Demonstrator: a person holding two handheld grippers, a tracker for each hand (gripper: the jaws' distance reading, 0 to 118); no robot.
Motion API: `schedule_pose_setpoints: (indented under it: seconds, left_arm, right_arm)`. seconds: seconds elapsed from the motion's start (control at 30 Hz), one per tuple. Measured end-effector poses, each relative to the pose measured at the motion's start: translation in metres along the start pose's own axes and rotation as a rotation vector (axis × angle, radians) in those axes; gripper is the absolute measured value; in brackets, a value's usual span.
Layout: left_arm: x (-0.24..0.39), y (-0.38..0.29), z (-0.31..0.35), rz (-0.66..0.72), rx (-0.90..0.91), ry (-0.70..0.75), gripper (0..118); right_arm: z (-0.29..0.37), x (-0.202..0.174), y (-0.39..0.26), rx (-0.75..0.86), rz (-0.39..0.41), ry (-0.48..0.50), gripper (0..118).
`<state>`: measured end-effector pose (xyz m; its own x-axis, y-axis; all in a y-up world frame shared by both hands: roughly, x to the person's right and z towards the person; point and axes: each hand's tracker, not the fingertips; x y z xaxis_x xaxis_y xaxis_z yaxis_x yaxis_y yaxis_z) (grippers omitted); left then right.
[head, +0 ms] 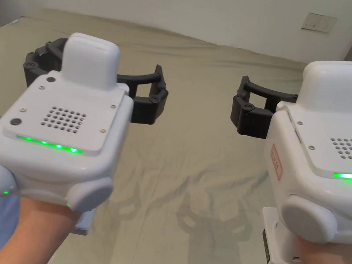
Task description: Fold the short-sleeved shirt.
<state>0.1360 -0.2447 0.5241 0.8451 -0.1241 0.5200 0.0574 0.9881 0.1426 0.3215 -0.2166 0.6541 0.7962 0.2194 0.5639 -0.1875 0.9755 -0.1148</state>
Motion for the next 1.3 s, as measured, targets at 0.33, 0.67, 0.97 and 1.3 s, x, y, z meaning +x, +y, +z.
schedule_pose_setpoints:
  seconds: [0.33,0.67,0.97,1.3]
  left_arm:
    - [0.003,0.008,0.001,-0.008,-0.001,-0.027,117]
    - [0.009,0.006,-0.010,0.004,-0.091,-0.089,5]
    - [0.010,0.003,-0.009,0.005,-0.097,-0.100,0]
    - [-0.023,0.015,0.003,-0.040,-0.081,-0.013,0]
  right_arm:
    - [-0.001,0.007,-0.004,-0.025,-0.029,0.054,118]
    - [0.001,0.004,-0.009,-0.045,0.025,0.101,1]
    - [-0.002,0.001,-0.019,-0.057,0.021,0.075,1]
    - [-0.014,-0.021,-0.013,-0.054,-0.018,0.155,1]
